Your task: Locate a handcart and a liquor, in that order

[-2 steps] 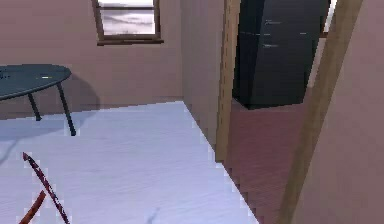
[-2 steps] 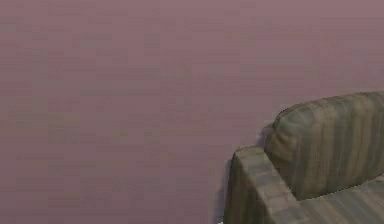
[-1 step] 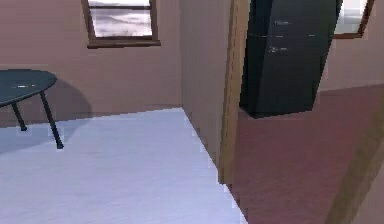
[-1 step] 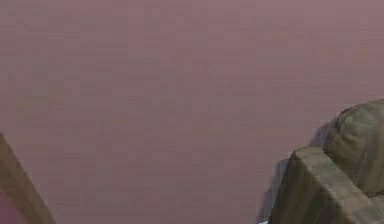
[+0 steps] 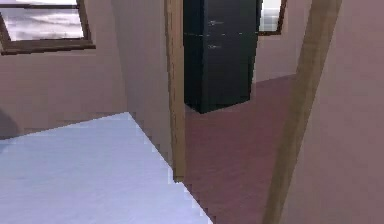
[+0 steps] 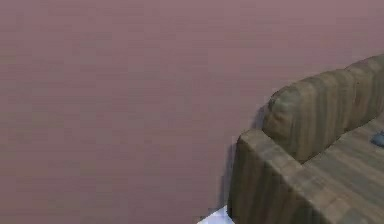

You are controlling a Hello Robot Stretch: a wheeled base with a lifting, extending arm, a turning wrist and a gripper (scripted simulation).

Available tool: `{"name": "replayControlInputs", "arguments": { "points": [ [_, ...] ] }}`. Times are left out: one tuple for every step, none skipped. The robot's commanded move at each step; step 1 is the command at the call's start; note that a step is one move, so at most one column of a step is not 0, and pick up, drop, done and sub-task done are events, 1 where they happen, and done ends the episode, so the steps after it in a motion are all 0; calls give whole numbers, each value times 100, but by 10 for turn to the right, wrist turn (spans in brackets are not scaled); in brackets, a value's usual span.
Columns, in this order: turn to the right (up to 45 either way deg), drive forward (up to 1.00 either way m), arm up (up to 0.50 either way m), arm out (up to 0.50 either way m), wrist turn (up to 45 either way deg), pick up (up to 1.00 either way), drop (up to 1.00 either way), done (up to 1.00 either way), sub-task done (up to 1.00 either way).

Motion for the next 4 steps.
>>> {"name": "replayControlInputs", "arguments": {
  "points": [
    [0, 55, 0, 0, 0, 0, 0, 0, 0],
    [0, 55, 0, 0, 0, 0, 0, 0, 0],
    [360, 0, 0, 0, 0, 0, 0, 0, 0],
    [0, 100, 0, 0, 0, 0, 0, 0, 0]
  ]
}}
